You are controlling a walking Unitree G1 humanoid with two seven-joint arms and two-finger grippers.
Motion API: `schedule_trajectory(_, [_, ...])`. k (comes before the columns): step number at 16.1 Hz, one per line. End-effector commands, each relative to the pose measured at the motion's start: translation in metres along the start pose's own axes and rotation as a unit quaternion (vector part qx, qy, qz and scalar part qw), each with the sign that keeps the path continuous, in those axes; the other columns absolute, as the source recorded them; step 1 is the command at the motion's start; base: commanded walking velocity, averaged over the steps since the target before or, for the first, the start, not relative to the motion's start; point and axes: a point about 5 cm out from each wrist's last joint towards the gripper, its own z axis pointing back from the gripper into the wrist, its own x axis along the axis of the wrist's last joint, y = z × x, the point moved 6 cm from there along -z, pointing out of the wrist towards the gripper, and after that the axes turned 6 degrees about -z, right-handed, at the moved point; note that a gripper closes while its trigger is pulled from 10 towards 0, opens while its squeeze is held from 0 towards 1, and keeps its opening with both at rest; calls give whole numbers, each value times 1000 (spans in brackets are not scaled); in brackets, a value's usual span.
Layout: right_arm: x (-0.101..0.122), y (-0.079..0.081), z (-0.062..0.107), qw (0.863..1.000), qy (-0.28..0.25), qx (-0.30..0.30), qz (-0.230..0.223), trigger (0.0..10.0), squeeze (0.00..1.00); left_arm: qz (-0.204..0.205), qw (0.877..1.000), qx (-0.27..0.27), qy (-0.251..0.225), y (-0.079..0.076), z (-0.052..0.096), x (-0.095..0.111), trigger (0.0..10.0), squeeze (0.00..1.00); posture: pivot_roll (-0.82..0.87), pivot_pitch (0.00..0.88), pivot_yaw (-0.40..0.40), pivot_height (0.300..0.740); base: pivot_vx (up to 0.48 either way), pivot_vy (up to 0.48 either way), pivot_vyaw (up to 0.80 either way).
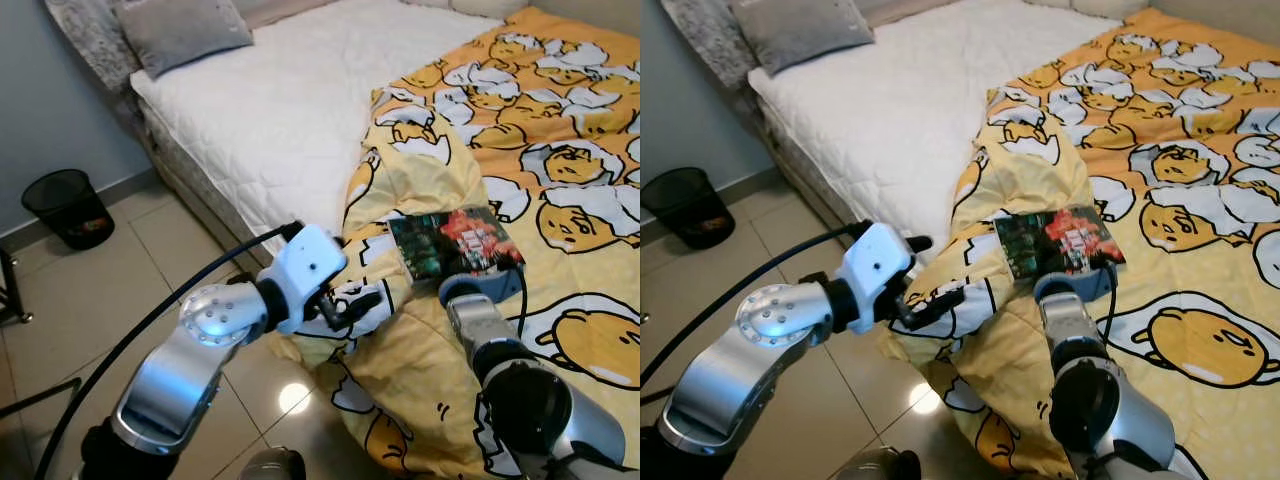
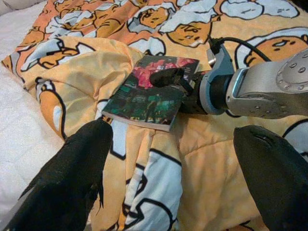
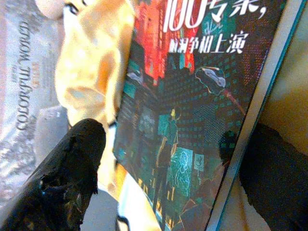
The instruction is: Clean up the room
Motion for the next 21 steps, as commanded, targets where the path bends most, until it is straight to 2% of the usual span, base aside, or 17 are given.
schedule_trajectory(1, [5,18,-4,999,-12,27,-14,8627,0,0,1000,5,17,-2,1,-7,10000,953,276,79,77,740,0,0,0])
schedule_trajectory(2, [5,18,-4,999,-11,27,-14,8627,0,2,1000,6,21,-2,1,-9,10000,953,276,79,77,740,0,0,0])
schedule_trajectory(3, [2,16,-4,1000,-4,18,-3,3451,0,8,999,5,34,-3,7,-19,10000,953,276,74,77,740,0,0,0])
schedule_trajectory(4, [-2,13,-4,1000,2,10,1,0,0,14,999,4,50,-2,16,-30,10000,953,265,69,74,740,0,0,0])
schedule_trajectory(6, [-4,12,-4,1000,5,6,0,0,0,15,998,6,62,0,22,-37,10000,949,260,64,69,740,0,0,0])
schedule_trajectory(7, [-5,13,-4,1000,7,10,0,0,0,19,997,30,75,8,30,-48,10000,953,259,58,64,740,0,0,0])
schedule_trajectory(9, [-5,14,-4,1000,9,12,2,0,0,43,993,72,87,29,41,-89,10000,957,259,52,53,740,0,0,0])
schedule_trajectory(11, [-5,15,-4,1000,8,13,1,0,0,63,990,86,89,30,48,-111,10000,953,254,42,48,740,0,0,0])
schedule_trajectory(12, [-5,17,-4,1000,8,16,-1,0,0,79,987,99,95,32,61,-132,10000,949,253,40,47,740,0,0,0])
schedule_trajectory(13, [-5,17,-4,1000,8,16,-1,0,0,79,987,100,95,32,62,-133,10000,949,253,40,47,740,0,0,0])
schedule_trajectory(16, [-6,19,-5,1000,9,18,0,0,0,107,982,116,102,32,80,-169,10000,949,251,36,35,740,0,0,0])
schedule_trajectory(18, [-7,18,-5,1000,12,17,3,0,0,111,982,124,94,42,69,-169,10000,949,252,35,21,740,0,0,0])
schedule_trajectory(19, [-8,18,-4,1000,14,16,5,0,0,116,983,118,74,47,58,-165,10000,949,248,36,13,740,0,0,0])
schedule_trajectory(21, [-9,16,-4,1000,16,13,10,0,0,118,991,52,26,34,40,-141,10000,937,243,33,8,740,0,0,0])
